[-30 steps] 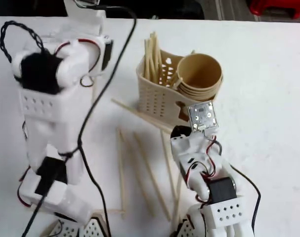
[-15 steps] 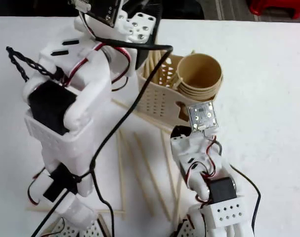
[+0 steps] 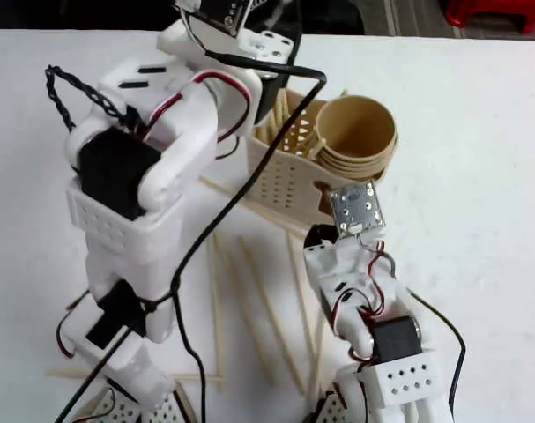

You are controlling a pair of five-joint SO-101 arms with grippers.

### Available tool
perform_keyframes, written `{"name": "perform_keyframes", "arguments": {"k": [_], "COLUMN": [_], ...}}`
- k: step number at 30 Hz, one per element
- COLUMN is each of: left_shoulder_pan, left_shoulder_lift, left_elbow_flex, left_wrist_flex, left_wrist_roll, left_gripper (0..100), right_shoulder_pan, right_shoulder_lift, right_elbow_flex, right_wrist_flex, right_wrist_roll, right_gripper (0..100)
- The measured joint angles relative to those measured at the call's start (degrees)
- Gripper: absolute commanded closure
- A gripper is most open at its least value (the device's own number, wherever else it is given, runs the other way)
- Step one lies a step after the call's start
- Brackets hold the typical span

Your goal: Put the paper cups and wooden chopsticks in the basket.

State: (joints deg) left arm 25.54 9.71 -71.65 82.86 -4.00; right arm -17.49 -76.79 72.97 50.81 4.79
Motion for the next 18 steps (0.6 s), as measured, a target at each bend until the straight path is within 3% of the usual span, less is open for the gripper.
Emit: {"name": "perform_keyframes", "arguments": {"k": [11, 16, 18], "left_shoulder_pan": [-10.02, -19.34, -24.79], "left_shoulder_lift": [-1.93, -6.07, -7.21], "left_elbow_flex": [0.00, 0.00, 1.23], "left_wrist_flex": [9.23, 18.46, 19.25], "left_wrist_roll": [0.00, 0.00, 0.00], "left_gripper": [84, 98, 97], "right_shoulder_pan": [0.00, 0.00, 0.00], "right_shoulder_lift": [0.00, 0.00, 0.00], "right_elbow_flex": [0.00, 0.00, 0.18], "right_wrist_flex": [0.00, 0.00, 0.00], "right_wrist_roll": [0.35, 0.35, 0.35], "right_gripper": [98.0, 98.0, 98.0]}}
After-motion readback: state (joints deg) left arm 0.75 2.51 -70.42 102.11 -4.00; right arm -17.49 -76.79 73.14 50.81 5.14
